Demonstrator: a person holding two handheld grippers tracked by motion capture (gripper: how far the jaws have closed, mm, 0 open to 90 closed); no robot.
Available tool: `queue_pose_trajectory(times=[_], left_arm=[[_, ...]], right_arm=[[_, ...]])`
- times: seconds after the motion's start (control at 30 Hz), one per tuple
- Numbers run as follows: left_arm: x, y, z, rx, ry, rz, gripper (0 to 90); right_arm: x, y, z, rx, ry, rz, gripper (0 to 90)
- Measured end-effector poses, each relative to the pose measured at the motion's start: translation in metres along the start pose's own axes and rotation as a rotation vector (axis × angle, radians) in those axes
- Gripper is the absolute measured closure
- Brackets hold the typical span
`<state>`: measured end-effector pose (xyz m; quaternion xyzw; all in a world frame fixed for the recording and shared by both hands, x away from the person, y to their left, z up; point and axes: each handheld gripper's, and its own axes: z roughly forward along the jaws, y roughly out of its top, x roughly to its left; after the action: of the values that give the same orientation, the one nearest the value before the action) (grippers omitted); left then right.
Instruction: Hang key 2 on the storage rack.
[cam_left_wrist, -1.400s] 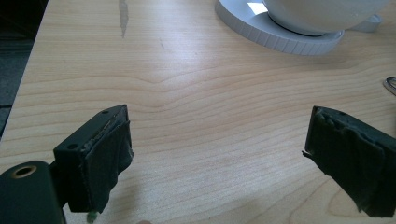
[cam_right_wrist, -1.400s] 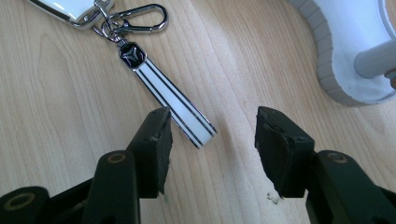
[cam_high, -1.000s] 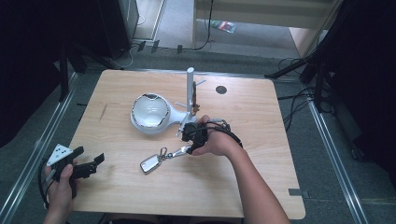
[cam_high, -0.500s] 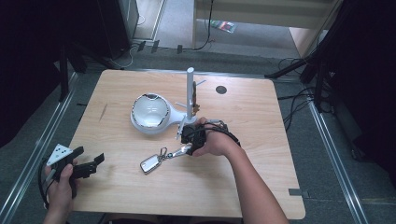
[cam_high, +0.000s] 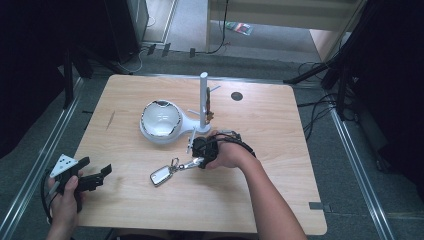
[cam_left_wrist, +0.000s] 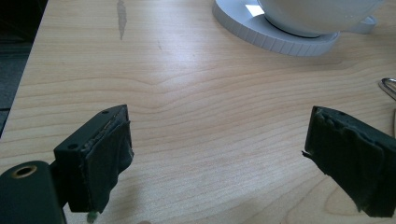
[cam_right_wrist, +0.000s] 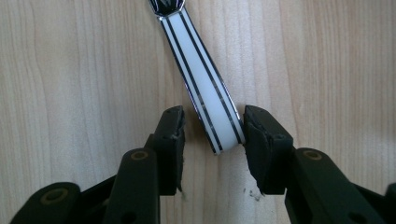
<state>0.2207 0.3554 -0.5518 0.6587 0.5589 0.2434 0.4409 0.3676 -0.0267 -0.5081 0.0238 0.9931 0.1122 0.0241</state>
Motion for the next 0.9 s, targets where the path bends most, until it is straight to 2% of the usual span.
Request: queue_pose_trajectory(times=[0.47, 0.63, 0.73, 0.9], left_arm=[[0.0, 0.0, 0.0, 0.002, 0.001, 0.002, 7.9], [0.0, 0.0, 0.0, 0.002, 0.0, 0.002, 7.9], [0.0, 0.0, 0.0, 0.001, 0.0, 0.001, 7.9], [0.0, 0.0, 0.0, 0.002, 0.001, 0.001, 7.9]], right_arm=[[0.002, -0.001, -0.003, 0.018, 0.03, 0.043, 72.7], [0.002, -0.001, -0.008, -0.013, 0.019, 0.051, 74.9], [0.004, -0.002, -0.01, -0.029, 0.032, 0.049, 75.1], [0.006, -0.002, -0.016, -0.067, -0.009, 0.034, 75.3]])
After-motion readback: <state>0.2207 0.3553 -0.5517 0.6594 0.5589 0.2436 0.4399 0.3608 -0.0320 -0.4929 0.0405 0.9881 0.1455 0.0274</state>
